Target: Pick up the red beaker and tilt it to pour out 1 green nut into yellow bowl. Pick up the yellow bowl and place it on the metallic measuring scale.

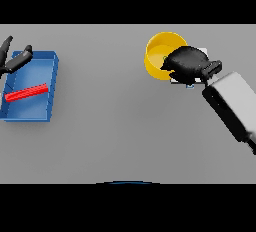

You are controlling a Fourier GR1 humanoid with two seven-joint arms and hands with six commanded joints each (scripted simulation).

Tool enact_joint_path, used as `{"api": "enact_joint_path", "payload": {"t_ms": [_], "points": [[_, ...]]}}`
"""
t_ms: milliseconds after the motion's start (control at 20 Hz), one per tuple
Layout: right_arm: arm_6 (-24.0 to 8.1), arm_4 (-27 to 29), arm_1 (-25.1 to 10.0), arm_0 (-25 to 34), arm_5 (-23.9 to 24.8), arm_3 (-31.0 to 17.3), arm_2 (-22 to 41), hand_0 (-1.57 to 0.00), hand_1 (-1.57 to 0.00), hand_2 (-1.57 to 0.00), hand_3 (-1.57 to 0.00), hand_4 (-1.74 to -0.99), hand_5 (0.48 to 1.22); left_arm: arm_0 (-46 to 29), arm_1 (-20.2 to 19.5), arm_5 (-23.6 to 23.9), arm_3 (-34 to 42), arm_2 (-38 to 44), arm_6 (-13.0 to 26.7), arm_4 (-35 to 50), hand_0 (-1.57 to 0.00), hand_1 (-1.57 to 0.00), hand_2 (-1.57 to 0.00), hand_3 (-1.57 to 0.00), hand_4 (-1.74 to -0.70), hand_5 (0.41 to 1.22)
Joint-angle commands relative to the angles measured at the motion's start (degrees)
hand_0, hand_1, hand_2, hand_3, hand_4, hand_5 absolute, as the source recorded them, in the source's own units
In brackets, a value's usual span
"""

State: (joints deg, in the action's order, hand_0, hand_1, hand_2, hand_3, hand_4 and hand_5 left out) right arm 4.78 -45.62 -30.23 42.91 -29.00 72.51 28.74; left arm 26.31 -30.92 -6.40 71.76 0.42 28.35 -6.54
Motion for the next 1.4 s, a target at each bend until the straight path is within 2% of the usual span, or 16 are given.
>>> {"api": "enact_joint_path", "payload": {"t_ms": [0, 200, 250, 500, 600, 750, 900, 1150, 1200, 1250, 1300, 1350], "points": [[0.7, -0.3, -0.2, 0.5, 1.2, -2.2, -0.4, -1.56, -1.57, -1.54, -1.15, -1.741, 1.221, -0.4, -0.1, -0.3, 0.7, -0.1, 0.7, 0.2, 0.0, 0.0, 0.0, 0.0, -0.84, 0.737], [1.4, -1.0, -1.3, 1.9, 4.5, -8.5, -2.2, -1.57, -1.57, -1.56, -1.15, -1.741, 1.221, 0.4, 0.0, -0.1, -0.1, -0.2, 2.1, -0.1, 0.0, 0.0, 0.0, 0.0, -0.85, 0.758], [0.0, -1.5, -0.7, 2.3, 5.3, -9.9, -2.5, -1.57, -1.57, -1.55, -1.15, -1.741, 1.221, 0.0, 0.1, -0.1, 1.0, -0.3, 2.4, 0.0, 0.0, 0.0, 0.0, 0.0, -0.85, 0.76], [2.4, -2.2, -0.1, 3.2, 9.9, -19.5, -4.5, -1.57, -1.57, -1.5, -1.18, -1.741, 1.221, -1.5, -0.3, -0.2, 2.9, -0.2, 4.3, 0.4, 0.0, 0.0, 0.0, 0.0, -0.86, 0.779], [3.3, -2.5, 0.4, 3.9, 11.1, -22.9, -4.9, -1.57, -1.57, -1.45, -1.24, -1.741, 1.221, -0.3, 0.1, 0.0, 2.1, -0.7, 4.7, -0.2, 0.0, 0.0, 0.0, 0.0, -0.86, 0.789], [3.9, -2.3, 1.2, 4.0, 12.0, -26.0, -5.3, -1.57, -1.57, -1.4, -1.34, -1.741, 1.221, 0.4, 0.4, 0.5, 1.0, -1.0, 4.4, -1.0, 0.0, 0.0, 0.0, 0.0, -0.86, 0.804], [4.4, -2.7, 2.1, 4.6, 13.1, -28.7, -5.4, -1.57, -1.57, -1.38, -1.38, -1.741, 1.221, 0.9, 0.4, 0.4, 0.9, -0.7, 5.1, -0.7, 0.0, 0.0, 0.0, 0.0, -0.85, 0.807], [5.3, -2.9, 2.4, 5.1, 13.5, -31.6, -6.0, -1.57, -1.57, -1.37, -1.45, -1.741, 1.221, -0.3, 0.1, 0.0, 1.5, -0.9, 3.8, -0.6, 0.0, 0.0, 0.0, 0.0, -0.84, 0.783], [4.6, -2.9, 2.8, 5.0, 13.4, -31.3, -6.0, -1.57, -1.57, -1.4, -1.38, -1.741, 1.221, -0.2, -0.1, -0.2, 1.3, -0.7, 3.8, -0.5, 0.0, 0.0, 0.0, 0.0, -0.84, 0.78], [5.2, -2.8, 2.5, 4.8, 13.0, -31.2, -6.1, -1.57, -1.5, -1.44, -1.25, -1.741, 1.221, -0.1, -0.3, -0.5, 1.1, -0.8, 3.6, -0.5, 0.0, 0.0, 0.0, 0.0, -0.84, 0.779], [4.9, -3.1, 2.5, 4.9, 12.8, -31.4, -6.2, -1.56, -1.43, -1.34, -1.11, -1.682, 1.221, 0.0, -0.4, -0.6, 1.3, -0.9, 4.0, -0.5, 0.0, 0.0, 0.0, 0.0, -0.84, 0.775], [4.6, -3.1, 2.5, 5.3, 12.7, -32.0, -6.3, -1.47, -1.28, -1.18, -0.96, -1.632, 1.145, 0.1, 0.0, -0.6, 1.3, -1.0, 4.1, -0.4, 0.0, 0.0, 0.0, 0.0, -0.84, 0.773]]}}
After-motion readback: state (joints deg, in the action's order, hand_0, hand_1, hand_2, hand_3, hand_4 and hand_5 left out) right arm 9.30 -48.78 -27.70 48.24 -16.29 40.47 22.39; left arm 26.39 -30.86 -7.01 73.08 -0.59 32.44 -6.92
